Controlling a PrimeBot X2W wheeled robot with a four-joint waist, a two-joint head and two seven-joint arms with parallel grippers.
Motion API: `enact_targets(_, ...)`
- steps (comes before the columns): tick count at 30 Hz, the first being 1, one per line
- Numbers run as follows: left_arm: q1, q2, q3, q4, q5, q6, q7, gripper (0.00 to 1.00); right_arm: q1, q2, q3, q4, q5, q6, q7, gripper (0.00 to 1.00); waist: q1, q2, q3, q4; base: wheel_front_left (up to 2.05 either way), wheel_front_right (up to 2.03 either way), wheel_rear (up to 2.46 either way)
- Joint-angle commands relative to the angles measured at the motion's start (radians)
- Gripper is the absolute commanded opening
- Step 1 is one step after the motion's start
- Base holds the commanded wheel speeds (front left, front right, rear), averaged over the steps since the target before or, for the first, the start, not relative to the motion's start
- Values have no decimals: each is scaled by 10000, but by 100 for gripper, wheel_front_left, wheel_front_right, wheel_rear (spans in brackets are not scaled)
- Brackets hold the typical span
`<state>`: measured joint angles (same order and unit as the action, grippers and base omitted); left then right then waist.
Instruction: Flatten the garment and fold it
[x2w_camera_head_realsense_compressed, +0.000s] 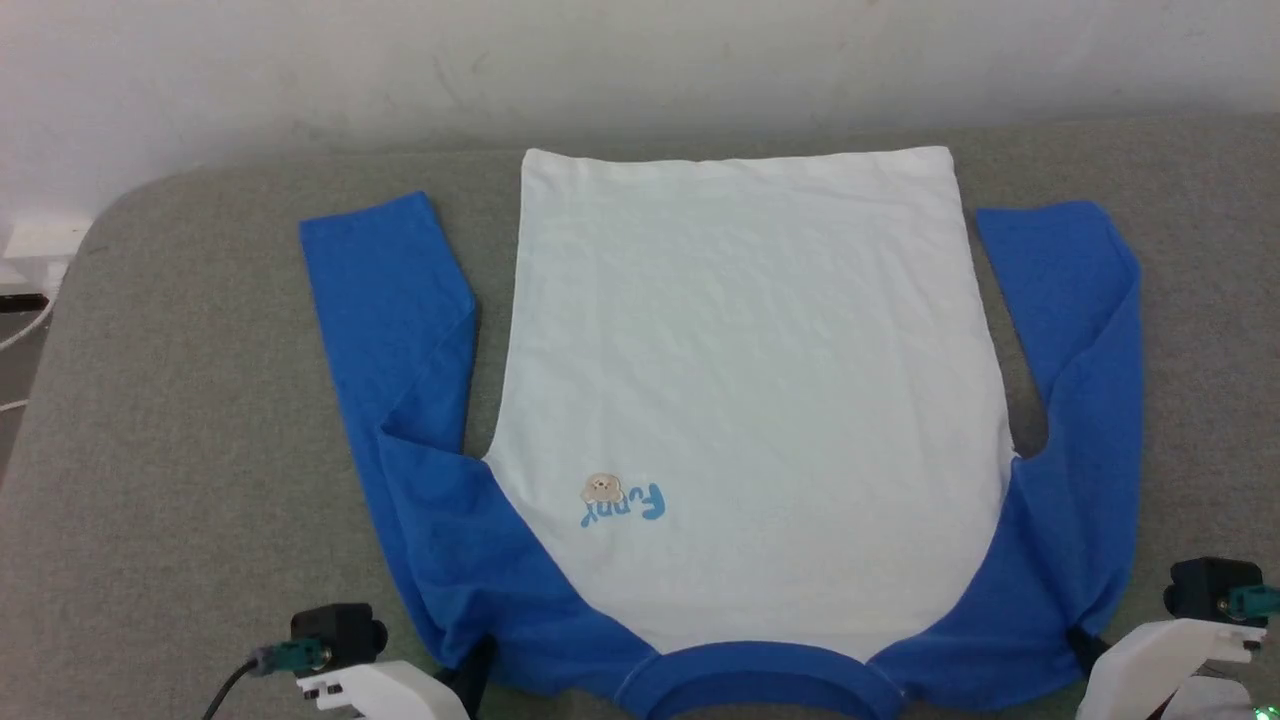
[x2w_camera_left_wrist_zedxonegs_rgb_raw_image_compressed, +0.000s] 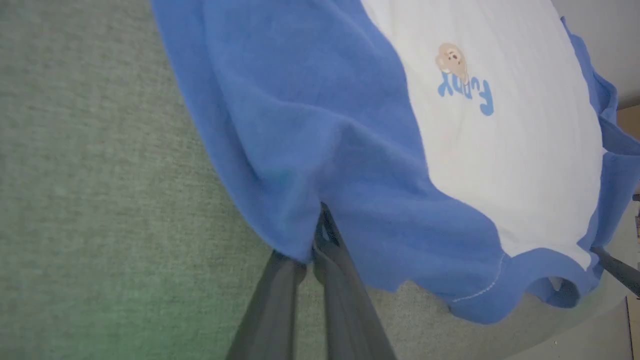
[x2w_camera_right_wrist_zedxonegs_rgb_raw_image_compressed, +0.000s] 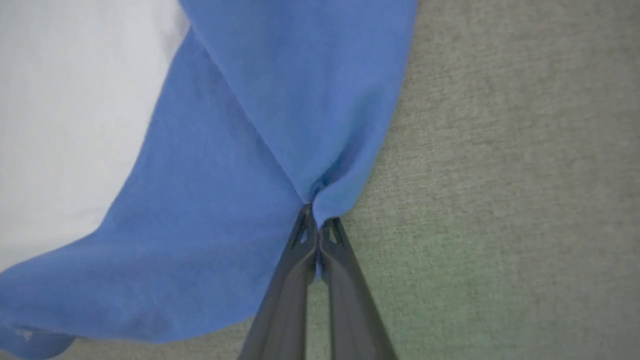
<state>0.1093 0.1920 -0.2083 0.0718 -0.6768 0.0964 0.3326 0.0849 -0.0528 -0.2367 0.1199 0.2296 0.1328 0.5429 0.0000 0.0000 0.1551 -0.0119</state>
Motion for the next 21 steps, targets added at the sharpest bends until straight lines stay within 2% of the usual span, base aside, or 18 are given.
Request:
enact_targets(1, -144, -43, -3, 115, 73, -21, -55, 100, -77, 25, 23, 150, 13, -21, -56, 100, 0, 0, -32, -4, 0, 0, 0)
enact_targets(7, -145, 156, 446, -675, 121, 53, -642, 100, 271, 25, -285, -767, 8, -21, -972, 100, 0, 0, -191, 8, 0, 0, 0)
enact_targets(12, -535, 623, 999, -1526, 454, -14, -1442, 100, 461, 25, -169, -1972, 24, -21, -2530, 100, 0, 0, -98, -159, 0, 0, 0)
enact_targets(16, -1356, 1477, 1265, -1675, 1364, -30, -1916, 100, 313, 25, 318, -2640, -185, -21, -4052, 100, 0, 0, 195, -444, 0, 0, 0)
enact_targets(21, -3302, 2649, 1007, -1012, 2269, -566, -1547, 100, -58, 26, 959, -2980, -500, -21, -5176, 100, 0, 0, 964, -766, 0, 0, 0)
